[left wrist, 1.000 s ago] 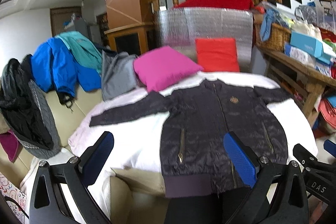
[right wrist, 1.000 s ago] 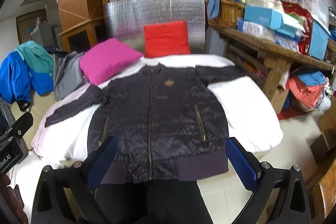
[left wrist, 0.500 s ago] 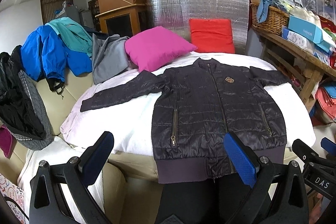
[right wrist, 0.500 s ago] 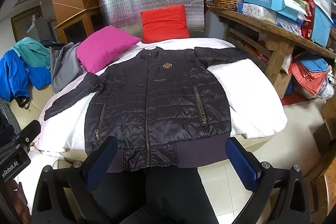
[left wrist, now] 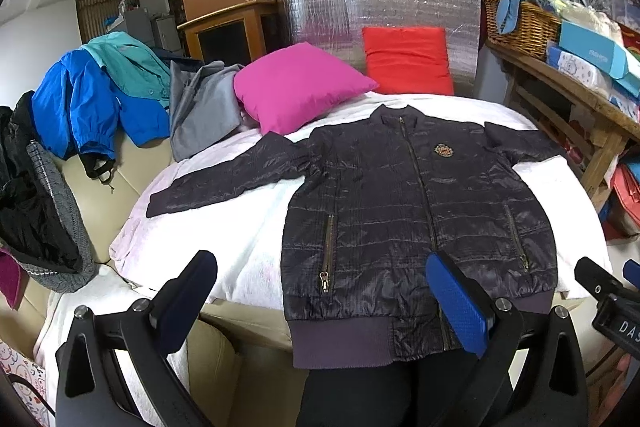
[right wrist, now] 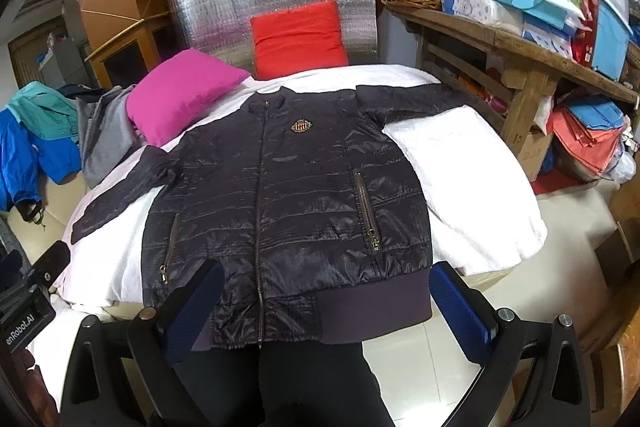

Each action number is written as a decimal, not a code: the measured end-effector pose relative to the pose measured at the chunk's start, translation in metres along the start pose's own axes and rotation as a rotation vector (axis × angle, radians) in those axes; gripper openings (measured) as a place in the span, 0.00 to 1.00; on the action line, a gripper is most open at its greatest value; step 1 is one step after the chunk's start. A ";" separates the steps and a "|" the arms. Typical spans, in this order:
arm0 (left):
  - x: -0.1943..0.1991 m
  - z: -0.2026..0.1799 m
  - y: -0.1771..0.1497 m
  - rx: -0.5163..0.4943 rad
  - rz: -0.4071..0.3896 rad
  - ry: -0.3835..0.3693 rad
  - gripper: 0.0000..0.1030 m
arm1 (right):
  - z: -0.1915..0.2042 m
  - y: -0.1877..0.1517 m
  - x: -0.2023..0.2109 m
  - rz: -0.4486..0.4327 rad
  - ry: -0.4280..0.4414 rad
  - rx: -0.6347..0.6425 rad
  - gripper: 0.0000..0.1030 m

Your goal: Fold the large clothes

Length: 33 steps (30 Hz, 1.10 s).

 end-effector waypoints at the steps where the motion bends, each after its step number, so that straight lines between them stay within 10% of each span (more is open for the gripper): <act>1: -0.004 -0.001 0.003 0.001 0.002 0.003 1.00 | -0.001 0.003 -0.004 0.002 0.001 -0.002 1.00; 11: -0.115 -0.033 0.038 -0.019 0.157 -0.124 1.00 | -0.053 0.093 -0.090 -0.071 0.043 -0.129 1.00; 22: -0.308 -0.022 0.026 -0.019 0.349 0.091 1.00 | -0.252 0.219 -0.334 0.048 0.238 -0.648 1.00; 33: -0.348 -0.025 0.017 0.038 0.370 0.077 1.00 | -0.318 0.251 -0.475 0.055 0.195 -0.954 0.73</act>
Point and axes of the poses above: each gripper's, at about its wrist camera, not at the fingertips, and x roughly against the way its jaws point, z to its left, y to its top, the point moved 5 cm from there along -x, roughly the way its jaws point, and after that the axes turned 4 degrees about -y, right-handed, at the moved point
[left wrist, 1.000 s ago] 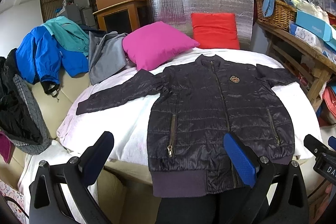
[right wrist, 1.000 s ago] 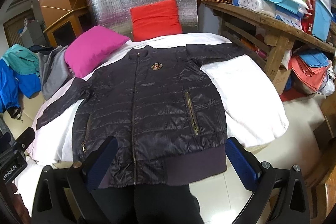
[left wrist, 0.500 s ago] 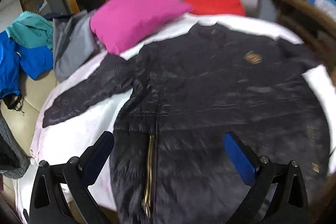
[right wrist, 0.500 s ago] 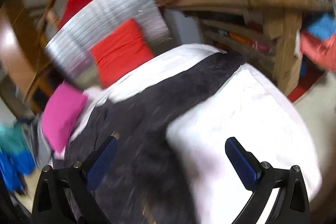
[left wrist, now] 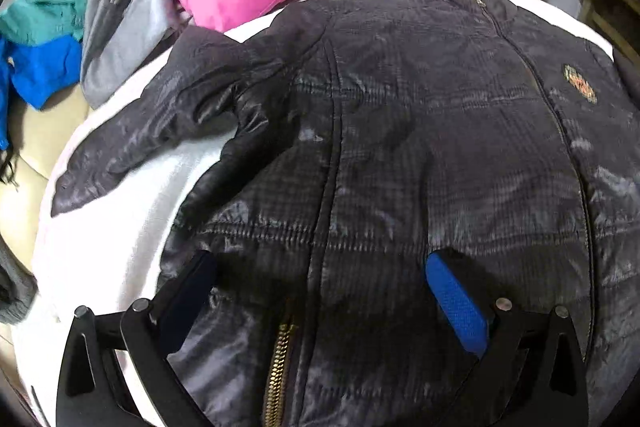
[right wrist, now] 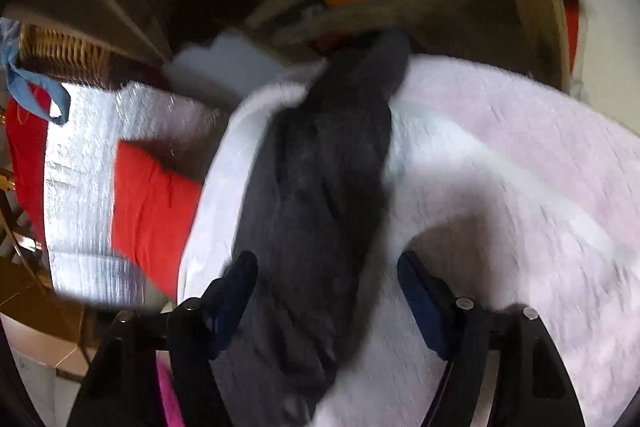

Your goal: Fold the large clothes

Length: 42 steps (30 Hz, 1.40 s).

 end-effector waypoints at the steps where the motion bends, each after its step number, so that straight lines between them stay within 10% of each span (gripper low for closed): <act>1: -0.001 0.002 -0.002 0.023 0.003 -0.018 1.00 | 0.007 0.002 -0.007 0.000 -0.004 0.023 0.66; 5: -0.004 0.007 -0.006 0.064 0.022 -0.063 1.00 | 0.024 -0.005 -0.031 0.039 -0.030 0.085 0.13; 13: -0.003 0.014 -0.004 0.048 0.113 -0.105 1.00 | 0.142 -0.073 0.033 -0.057 0.125 0.420 0.09; 20: 0.045 0.063 -0.009 0.115 0.022 -0.086 1.00 | 0.252 -0.240 0.092 0.101 0.368 0.647 0.09; 24: 0.067 0.094 -0.014 0.144 -0.036 -0.064 1.00 | 0.257 -0.358 0.075 0.322 0.364 0.687 0.30; 26: 0.077 0.105 -0.018 0.134 -0.054 -0.054 1.00 | 0.245 -0.402 0.055 0.469 0.324 0.691 0.77; 29: 0.086 0.108 -0.018 0.107 -0.085 -0.052 1.00 | 0.213 -0.441 0.052 0.596 0.298 0.716 0.77; 33: 0.082 0.085 0.010 0.062 -0.138 -0.093 1.00 | 0.163 -0.433 0.092 0.608 0.338 0.779 0.77; 42: 0.067 -0.058 0.078 -0.087 -0.196 -0.259 1.00 | 0.087 -0.244 0.090 0.117 0.049 0.512 0.77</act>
Point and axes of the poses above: each gripper's, at about its wrist camera, not at the fingertips, and x roughly against the way its jaws point, z to its left, y to its top, the point moved 5 cm from there along -x, roughly the way its jaws point, and after that the axes turned 4 degrees about -y, right-handed, at the moved point
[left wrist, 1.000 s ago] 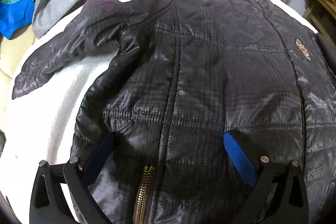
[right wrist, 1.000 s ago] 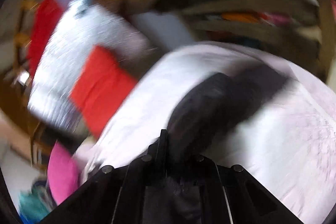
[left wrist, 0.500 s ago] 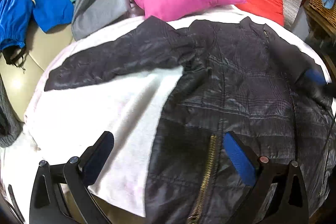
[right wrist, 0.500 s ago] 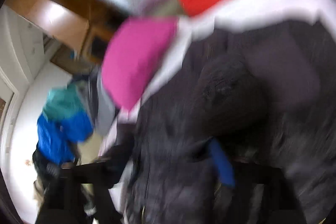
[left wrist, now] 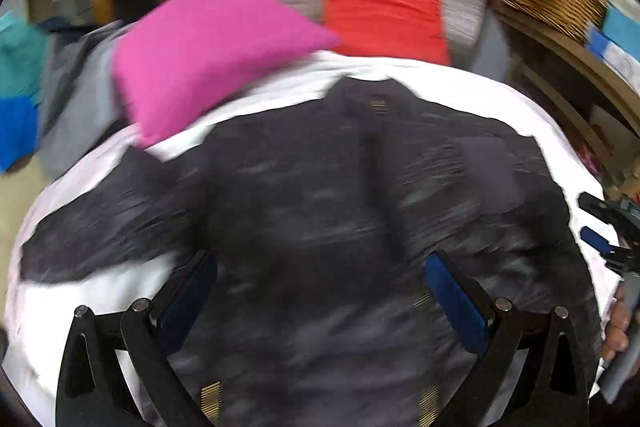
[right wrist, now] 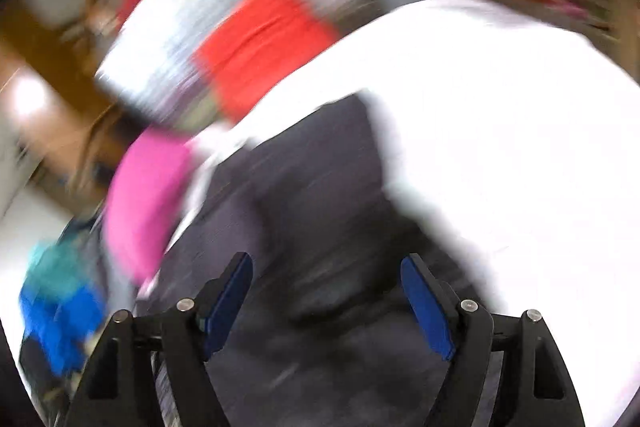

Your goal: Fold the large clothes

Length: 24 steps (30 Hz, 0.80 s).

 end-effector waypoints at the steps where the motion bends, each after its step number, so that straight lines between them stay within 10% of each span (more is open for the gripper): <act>1: -0.013 -0.015 0.005 -0.015 0.015 -0.011 1.00 | -0.013 0.008 -0.009 -0.010 -0.014 -0.037 0.77; 10: -0.089 -0.060 0.030 -0.066 0.100 0.091 1.00 | -0.025 0.012 -0.080 0.040 -0.009 -0.074 0.51; 24: 0.008 0.149 -0.024 0.166 0.070 0.273 0.79 | 0.003 0.007 -0.039 -0.108 -0.142 0.022 0.53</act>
Point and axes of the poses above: each gripper's, at about its wrist camera, not at the fingertips, and x roughly against the way its jaws point, z to its left, y to its top, the point moved 5 cm from there along -x, roughly the way its jaws point, and after that the axes turned 4 degrees about -y, right-handed, at the moved point
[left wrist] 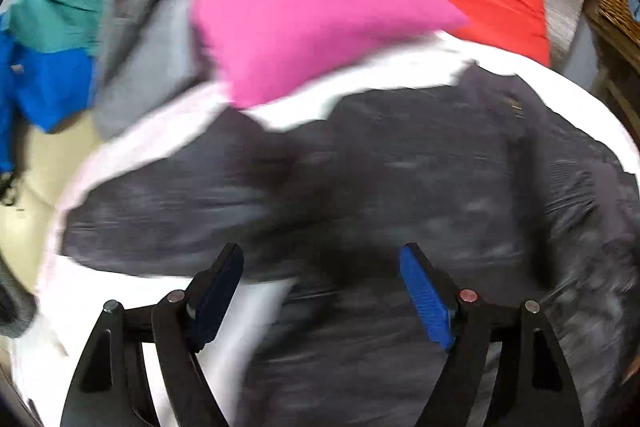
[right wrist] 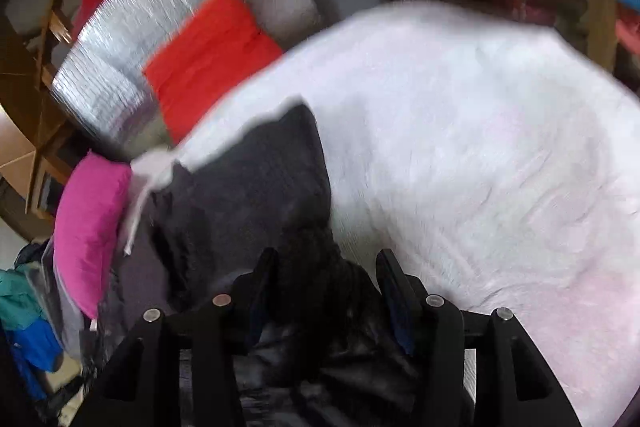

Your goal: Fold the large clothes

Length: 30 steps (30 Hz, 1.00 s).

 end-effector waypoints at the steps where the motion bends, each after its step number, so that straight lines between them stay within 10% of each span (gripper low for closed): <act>1: 0.008 0.021 -0.008 0.004 -0.015 0.018 0.79 | 0.010 0.003 0.011 -0.043 0.020 0.018 0.54; 6: 0.026 0.142 -0.057 0.115 -0.012 0.099 0.79 | 0.072 0.005 0.005 0.083 0.308 -0.029 0.73; 13: 0.027 0.281 -0.107 0.374 0.044 0.147 0.79 | 0.136 -0.035 -0.066 0.362 0.303 -0.201 0.78; 20: 0.018 0.343 -0.121 0.597 0.036 0.072 0.79 | 0.306 -0.078 0.054 0.388 0.871 0.142 0.78; 30: -0.006 0.397 -0.132 0.839 0.005 -0.054 0.78 | 0.264 -0.120 0.067 0.227 0.591 0.333 0.76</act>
Point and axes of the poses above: each gripper's, at about its wrist camera, not at the fingertips, and x roughly against the way its jaws point, z to its left, y to its top, the point moved 5 cm from there along -x, roughly the way its jaws point, and after that the axes turned 4 degrees about -y, right-handed, at the moved point
